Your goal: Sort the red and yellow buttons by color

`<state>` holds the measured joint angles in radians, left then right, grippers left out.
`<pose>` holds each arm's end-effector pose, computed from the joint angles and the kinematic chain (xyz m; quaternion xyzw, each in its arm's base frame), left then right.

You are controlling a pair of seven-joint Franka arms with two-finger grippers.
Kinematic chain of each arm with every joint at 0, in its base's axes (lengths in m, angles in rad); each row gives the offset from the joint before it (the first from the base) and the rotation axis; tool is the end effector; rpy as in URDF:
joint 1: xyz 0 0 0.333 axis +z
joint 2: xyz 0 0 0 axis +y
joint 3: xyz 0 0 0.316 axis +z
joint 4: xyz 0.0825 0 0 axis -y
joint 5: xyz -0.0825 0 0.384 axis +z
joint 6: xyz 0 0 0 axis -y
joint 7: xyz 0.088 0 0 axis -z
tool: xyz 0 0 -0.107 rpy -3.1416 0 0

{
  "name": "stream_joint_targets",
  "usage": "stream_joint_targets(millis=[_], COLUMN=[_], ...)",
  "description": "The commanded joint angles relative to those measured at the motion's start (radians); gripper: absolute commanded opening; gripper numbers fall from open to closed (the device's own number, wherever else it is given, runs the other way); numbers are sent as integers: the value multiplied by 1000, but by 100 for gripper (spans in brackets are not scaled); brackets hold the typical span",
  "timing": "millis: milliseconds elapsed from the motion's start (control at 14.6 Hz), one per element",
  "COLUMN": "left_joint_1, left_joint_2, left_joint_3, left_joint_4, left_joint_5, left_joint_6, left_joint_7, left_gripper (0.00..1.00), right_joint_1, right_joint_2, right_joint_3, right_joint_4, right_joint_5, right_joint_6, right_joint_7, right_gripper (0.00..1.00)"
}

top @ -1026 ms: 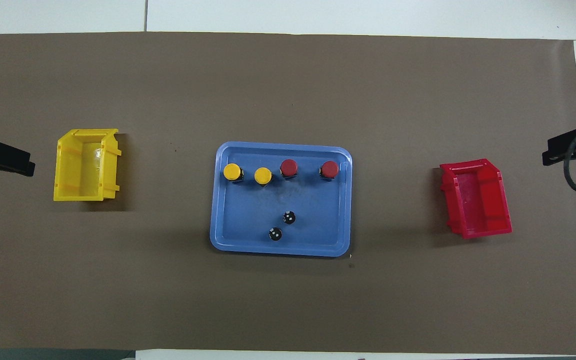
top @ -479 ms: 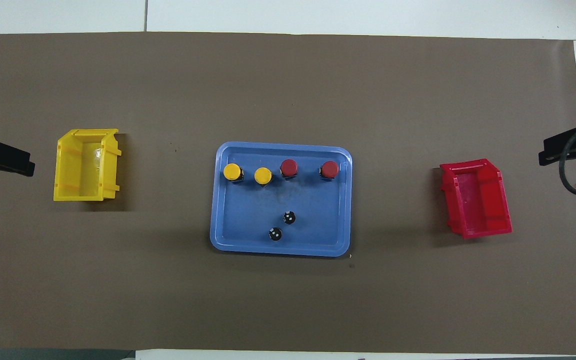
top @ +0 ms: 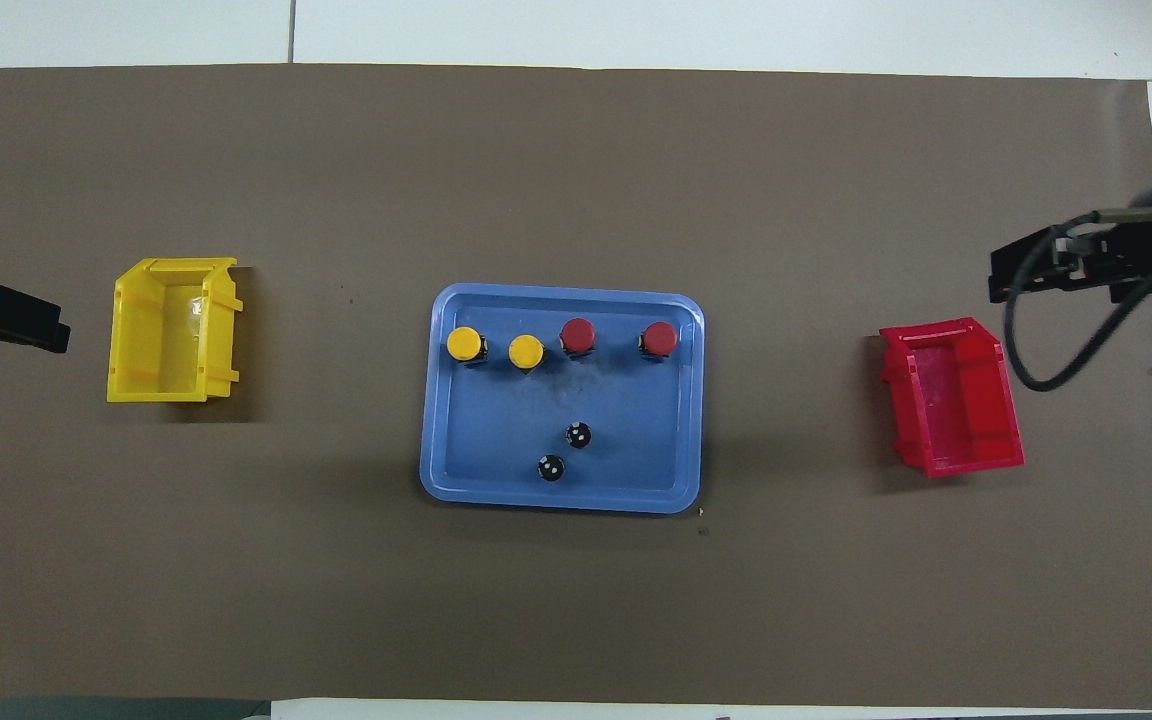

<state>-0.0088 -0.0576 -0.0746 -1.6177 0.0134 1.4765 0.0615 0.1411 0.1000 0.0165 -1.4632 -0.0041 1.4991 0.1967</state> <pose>0.5243 -0.0435 0.6258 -0.9965 0.0718 0.0418 0.0093 0.5709 0.0898 0.6122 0.9993 -0.0196 -0.0313 0.0069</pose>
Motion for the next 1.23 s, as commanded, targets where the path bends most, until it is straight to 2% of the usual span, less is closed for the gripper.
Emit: stream_joint_targets(millis=[0, 137, 410, 821, 1094, 1162], left_joint_1=[1, 1, 1, 1, 1, 1], left_joint_2=[-22, -22, -24, -24, -22, -22], left_joint_3=[4, 3, 4, 4, 4, 4], left_joint_4=[-21, -21, -21, -21, -21, -21], left_joint_5=[-4, -4, -4, -4, -4, -4], left_joint_6=[-8, -7, -7, -8, -8, -7], left_joint_7=[6, 6, 8, 6, 6, 6], left_gripper=[100, 100, 100, 100, 100, 100], right_joint_1=[127, 210, 299, 313, 322, 322], right_joint_2=[160, 202, 219, 224, 228, 224], right_joint_3=[5, 5, 5, 5, 5, 5], right_joint_4=[125, 88, -107, -293, -351, -365], right_joint_5=[-8, -1, -14, -16, -16, -16], right_joint_6=[47, 204, 436, 630, 676, 678], right_joint_7=[194, 323, 417, 425, 425, 423], right_gripper=[100, 100, 100, 100, 100, 97])
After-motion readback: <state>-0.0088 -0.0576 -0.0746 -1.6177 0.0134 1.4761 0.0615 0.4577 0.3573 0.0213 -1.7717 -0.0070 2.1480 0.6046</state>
